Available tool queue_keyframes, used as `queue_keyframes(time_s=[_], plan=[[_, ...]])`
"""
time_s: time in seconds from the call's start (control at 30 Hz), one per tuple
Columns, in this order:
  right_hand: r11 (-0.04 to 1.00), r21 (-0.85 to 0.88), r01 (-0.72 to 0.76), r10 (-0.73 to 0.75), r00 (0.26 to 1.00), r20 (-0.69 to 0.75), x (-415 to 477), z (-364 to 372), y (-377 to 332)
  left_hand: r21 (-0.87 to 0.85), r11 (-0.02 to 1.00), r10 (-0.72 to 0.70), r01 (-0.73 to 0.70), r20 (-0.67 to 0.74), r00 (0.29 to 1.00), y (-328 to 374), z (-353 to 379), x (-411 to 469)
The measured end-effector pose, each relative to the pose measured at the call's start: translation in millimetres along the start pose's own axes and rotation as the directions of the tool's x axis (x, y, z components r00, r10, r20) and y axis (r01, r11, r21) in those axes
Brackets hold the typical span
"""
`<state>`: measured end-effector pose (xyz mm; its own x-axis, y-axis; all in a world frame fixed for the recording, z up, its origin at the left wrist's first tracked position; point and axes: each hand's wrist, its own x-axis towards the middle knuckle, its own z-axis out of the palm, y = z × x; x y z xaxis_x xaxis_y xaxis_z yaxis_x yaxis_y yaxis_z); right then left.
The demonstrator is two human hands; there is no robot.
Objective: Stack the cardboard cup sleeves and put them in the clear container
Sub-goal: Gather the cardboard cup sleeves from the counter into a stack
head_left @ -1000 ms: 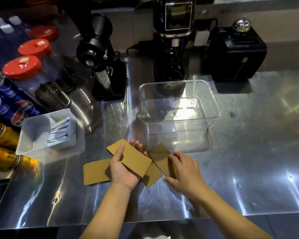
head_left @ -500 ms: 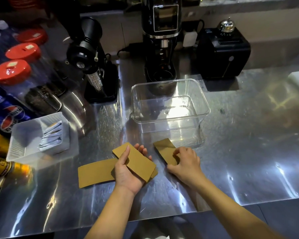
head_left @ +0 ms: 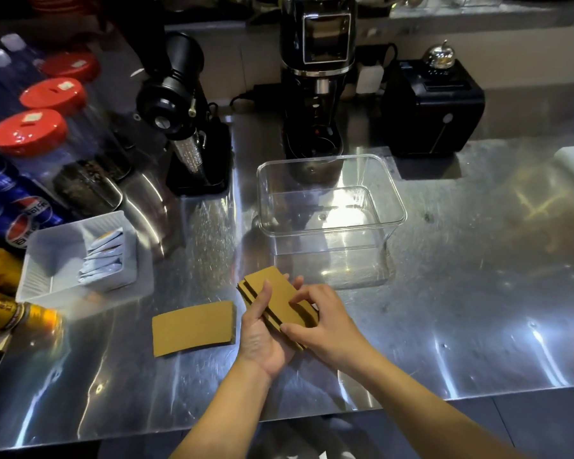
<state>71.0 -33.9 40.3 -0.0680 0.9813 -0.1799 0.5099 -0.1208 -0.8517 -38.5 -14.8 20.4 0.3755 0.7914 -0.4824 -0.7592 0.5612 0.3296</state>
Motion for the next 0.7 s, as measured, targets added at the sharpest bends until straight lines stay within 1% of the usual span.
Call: queue_keyframes(time_s=[0.2, 0.27, 0.3, 0.37, 0.43, 0.5, 0.57, 0.63, 0.7], plan=[[0.996, -0.041, 0.075, -0.070, 0.992, 0.106, -1.9, 10.6, -4.2, -0.067, 0.996, 0.059, -0.063, -0.067, 0.996, 5.3, -11.1, -3.6], [0.994, -0.024, 0.109, -0.105, 0.986, 0.127, -0.5, 13.3, -5.3, -0.086, 0.993, 0.072, -0.079, -0.080, 0.994, 10.1, -14.6, -5.7], [0.993, 0.008, 0.117, -0.117, 0.986, 0.116, 0.2, 14.4, -6.3, -0.096, 0.992, 0.077, -0.085, -0.075, 0.994, 12.9, -16.1, -7.2], [0.992, 0.065, 0.108, -0.111, 0.993, 0.047, 2.5, 16.3, -7.7, -0.124, 0.987, 0.099, -0.106, -0.059, 0.993, 18.9, -18.9, -10.5], [0.995, 0.038, 0.087, -0.086, 0.996, -0.040, 6.5, 17.6, -6.5, -0.139, 0.980, 0.137, -0.145, -0.066, 0.988, 25.3, -22.4, -13.5], [0.997, -0.043, 0.069, -0.073, 0.994, -0.085, 10.2, 19.6, -2.9, -0.155, 0.968, 0.185, -0.197, -0.089, 0.979, 32.1, -26.6, -17.0], [0.981, -0.182, 0.070, -0.089, 0.991, -0.097, 13.8, 21.5, 3.8, -0.177, 0.953, 0.229, -0.246, -0.111, 0.967, 38.9, -31.4, -20.2], [0.918, -0.390, 0.072, -0.099, 0.994, -0.049, 16.5, 24.9, 11.7, -0.191, 0.941, 0.259, -0.278, -0.118, 0.958, 44.4, -35.6, -22.8], [0.839, -0.540, 0.068, -0.059, 0.998, 0.033, 17.5, 30.0, 18.6, -0.197, 0.932, 0.284, -0.304, -0.123, 0.951, 47.7, -39.2, -24.7]])
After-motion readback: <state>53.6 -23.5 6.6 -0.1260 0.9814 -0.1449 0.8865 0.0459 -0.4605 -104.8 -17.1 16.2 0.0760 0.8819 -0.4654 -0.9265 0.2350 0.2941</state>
